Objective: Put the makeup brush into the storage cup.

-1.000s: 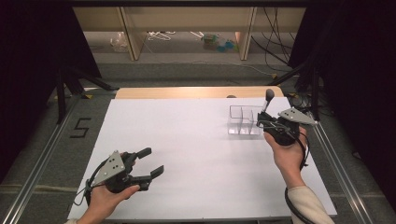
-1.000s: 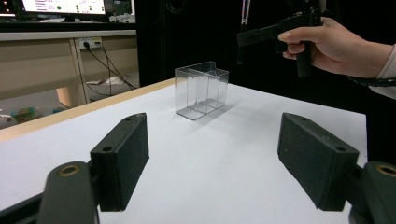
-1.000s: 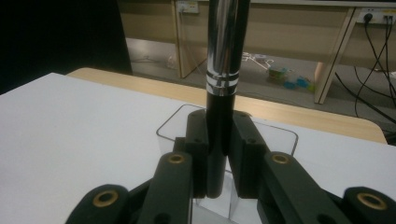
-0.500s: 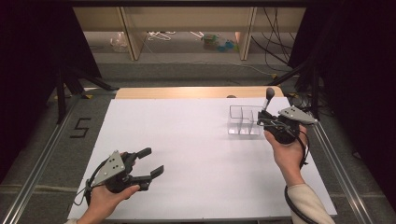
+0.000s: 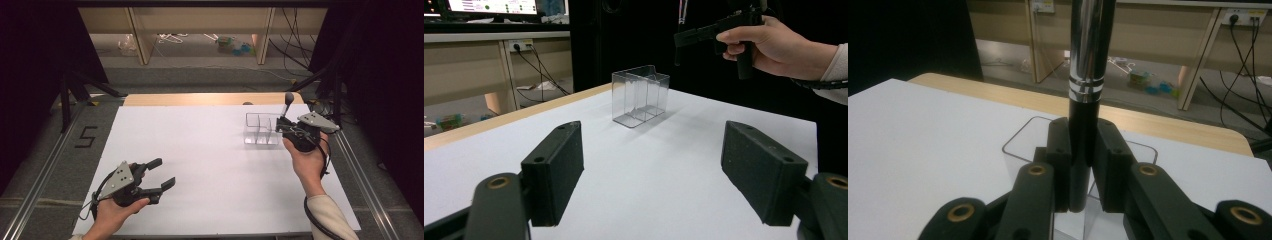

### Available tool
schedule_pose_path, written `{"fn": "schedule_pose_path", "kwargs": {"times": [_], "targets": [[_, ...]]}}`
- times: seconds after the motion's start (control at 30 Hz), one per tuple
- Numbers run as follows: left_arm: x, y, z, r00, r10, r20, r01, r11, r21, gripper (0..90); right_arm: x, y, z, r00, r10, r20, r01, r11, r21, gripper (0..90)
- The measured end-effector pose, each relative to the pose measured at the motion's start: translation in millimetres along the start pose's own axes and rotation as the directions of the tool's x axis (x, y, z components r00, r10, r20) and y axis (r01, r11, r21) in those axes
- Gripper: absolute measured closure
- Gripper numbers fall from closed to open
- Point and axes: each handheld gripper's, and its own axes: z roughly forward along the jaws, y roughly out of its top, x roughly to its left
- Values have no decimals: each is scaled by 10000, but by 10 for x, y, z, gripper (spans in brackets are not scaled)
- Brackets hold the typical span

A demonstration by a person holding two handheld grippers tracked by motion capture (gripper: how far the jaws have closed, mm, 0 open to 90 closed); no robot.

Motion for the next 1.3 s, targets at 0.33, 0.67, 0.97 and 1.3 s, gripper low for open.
{"fn": "schedule_pose_path", "kwargs": {"times": [0.33, 0.67, 0.97, 1.3], "targets": [[0, 1, -1, 10000, 5, -13, -5, 10000, 0, 251, -16, 18, 32, 10000, -50, 55, 50, 10000, 10, 794], [1, 0, -1, 10000, -8, -9, 8, 10000, 7, 251, -51, 34, 61, 9998, 19, 206, -22, 9999, 149, 794], [2, 1, -1, 10000, -19, -10, 19, 10000, -11, 252, -64, 50, 92, 9996, 132, 235, -133, 9999, 55, 794], [5, 0, -1, 10000, -9, -15, 9, 10000, 3, 252, -91, 57, 112, 9993, 92, 355, -97, 9998, 149, 794]]}}
